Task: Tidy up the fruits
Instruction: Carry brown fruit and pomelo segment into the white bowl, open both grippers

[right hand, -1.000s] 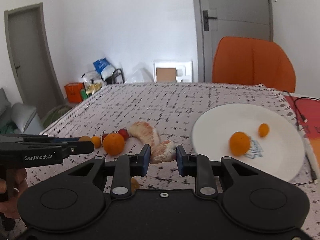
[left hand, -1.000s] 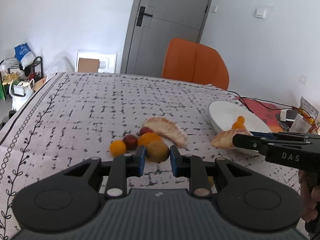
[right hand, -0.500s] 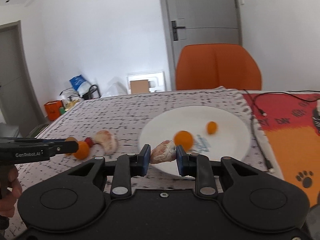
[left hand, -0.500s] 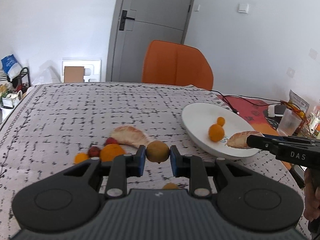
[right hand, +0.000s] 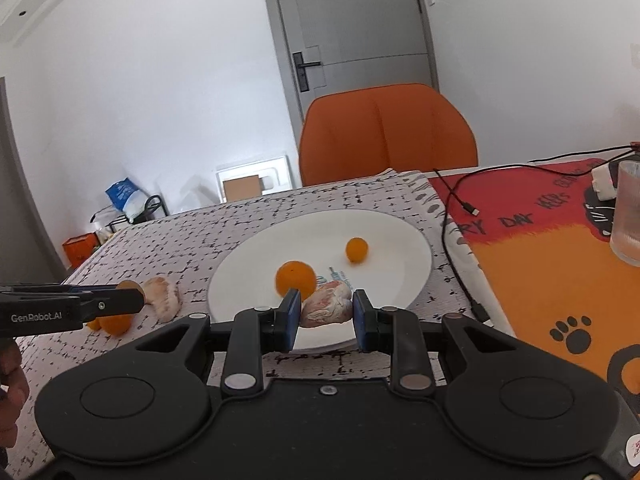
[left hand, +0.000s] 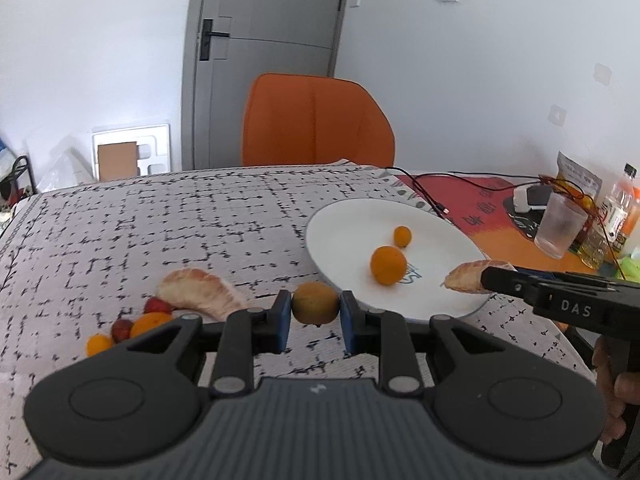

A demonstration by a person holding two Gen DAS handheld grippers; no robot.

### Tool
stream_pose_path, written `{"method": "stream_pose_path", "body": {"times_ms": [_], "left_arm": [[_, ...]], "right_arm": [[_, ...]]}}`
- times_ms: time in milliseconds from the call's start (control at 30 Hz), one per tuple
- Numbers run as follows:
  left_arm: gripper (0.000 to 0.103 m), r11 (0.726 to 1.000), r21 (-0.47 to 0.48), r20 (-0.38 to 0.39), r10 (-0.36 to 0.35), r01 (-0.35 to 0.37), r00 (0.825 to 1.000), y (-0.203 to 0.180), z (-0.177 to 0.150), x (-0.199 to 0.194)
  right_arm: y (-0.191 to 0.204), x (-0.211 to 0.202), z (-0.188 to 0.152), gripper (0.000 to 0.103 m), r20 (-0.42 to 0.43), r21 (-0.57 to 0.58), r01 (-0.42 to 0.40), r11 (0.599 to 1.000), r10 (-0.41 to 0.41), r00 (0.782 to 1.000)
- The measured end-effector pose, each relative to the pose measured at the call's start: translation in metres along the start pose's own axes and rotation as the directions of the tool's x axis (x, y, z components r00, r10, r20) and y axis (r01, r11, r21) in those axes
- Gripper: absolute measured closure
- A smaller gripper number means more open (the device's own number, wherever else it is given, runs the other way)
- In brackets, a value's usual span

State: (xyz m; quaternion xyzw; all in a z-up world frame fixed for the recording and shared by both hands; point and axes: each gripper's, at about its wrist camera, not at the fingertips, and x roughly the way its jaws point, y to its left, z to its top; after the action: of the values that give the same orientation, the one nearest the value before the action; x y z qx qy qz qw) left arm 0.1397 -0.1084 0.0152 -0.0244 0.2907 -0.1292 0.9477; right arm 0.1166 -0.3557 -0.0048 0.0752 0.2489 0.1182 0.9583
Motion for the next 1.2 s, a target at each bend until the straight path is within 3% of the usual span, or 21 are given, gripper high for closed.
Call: {"method": "stream_pose_path", "body": {"times_ms": [267,733,933,1133,1200], "left_arm": [[0.079,0.998,0.047,-0.026,-0.040,0.042,0.999,-0.017,0.009,0.025],[0.079,0.991,0.094,-0.027,-0.096,0.098,0.995,-0.031,0.027,0.045],[0.069,0.990,0.093,0.005,-0.102,0.101,0.995,-0.032,0.032,0.037],[0.047,0.995,0.078,-0.001,-0.062,0.062,0.998,-0.017,0.030,0.028],[0.035,0.996,0.077,0.001,-0.039,0.038,0.999,-0.011,0.029,0.021]], "right_arm": [[-0.006,0.003,-0.001,0.073,0.014,0.022,0.064,0.998,-0.065,0.998],[-0.014,-0.010,-0.008,0.071,0.006,0.075,0.061,0.995,-0.061,0.998],[-0.011,-0.011,-0.008,0.068,0.014,0.076,0.072,0.995,-0.073,0.997],[-0.009,-0.014,-0.009,0.057,0.031,0.083,0.071,0.994,-0.074,0.997],[-0.008,-0.015,-0.010,0.055,0.032,0.089,0.065,0.994,-0.068,0.997]]}}
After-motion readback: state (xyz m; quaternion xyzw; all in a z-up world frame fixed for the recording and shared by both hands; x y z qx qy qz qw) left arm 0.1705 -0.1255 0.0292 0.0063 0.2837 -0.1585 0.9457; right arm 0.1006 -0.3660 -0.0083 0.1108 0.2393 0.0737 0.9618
